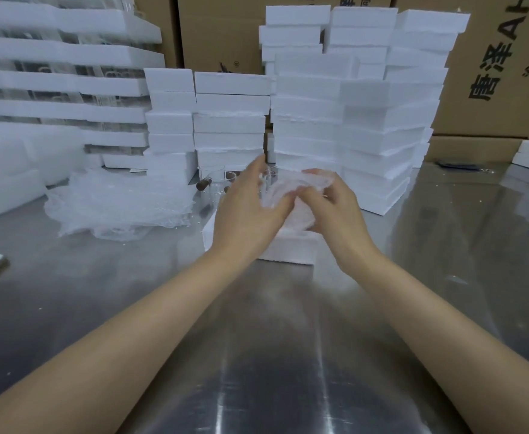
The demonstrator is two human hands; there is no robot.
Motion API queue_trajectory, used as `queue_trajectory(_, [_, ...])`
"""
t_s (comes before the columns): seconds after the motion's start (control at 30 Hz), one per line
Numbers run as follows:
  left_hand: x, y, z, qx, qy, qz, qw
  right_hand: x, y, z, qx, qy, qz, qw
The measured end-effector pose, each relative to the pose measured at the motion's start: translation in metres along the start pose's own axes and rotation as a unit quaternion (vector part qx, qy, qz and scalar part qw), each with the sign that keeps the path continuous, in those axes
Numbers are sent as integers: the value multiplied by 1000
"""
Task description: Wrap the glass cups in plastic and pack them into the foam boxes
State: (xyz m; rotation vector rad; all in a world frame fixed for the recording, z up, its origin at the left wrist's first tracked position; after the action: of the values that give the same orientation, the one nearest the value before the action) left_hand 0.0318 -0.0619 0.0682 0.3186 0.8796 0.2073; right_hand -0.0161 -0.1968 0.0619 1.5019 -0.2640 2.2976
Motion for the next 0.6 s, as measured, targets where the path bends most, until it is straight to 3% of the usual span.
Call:
queue_trajectory(0.13, [11,-5,1,29,76,-4,997,-21,-5,3,20,-141,291,946])
queue_trajectory(0.23, [15,-15,1,76,134,-64,986,-21,-18,-1,93,-169,364,911])
queue_trajectory(0.3, [7,-5,2,41,108,-73,991,-21,-20,-1,112,-163,316,928])
queue_trajectory(0.43, [-12,12,2,-8,16,-33,999,-21,-17,0,90,-112,115,983])
queue_trajectory(0.6, [-13,-3,-1,72,-13,15,997,5,-4,4,55,40,-59,996])
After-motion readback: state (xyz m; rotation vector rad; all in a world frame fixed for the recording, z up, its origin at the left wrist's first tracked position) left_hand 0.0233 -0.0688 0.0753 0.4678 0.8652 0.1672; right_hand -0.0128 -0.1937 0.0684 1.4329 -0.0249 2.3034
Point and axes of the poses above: each hand's wrist, its own z-axis towards the middle knuckle, its own y-axis out of the back of the hand, x = y × z, the point moved 8 cm from there along z, towards the middle knuckle
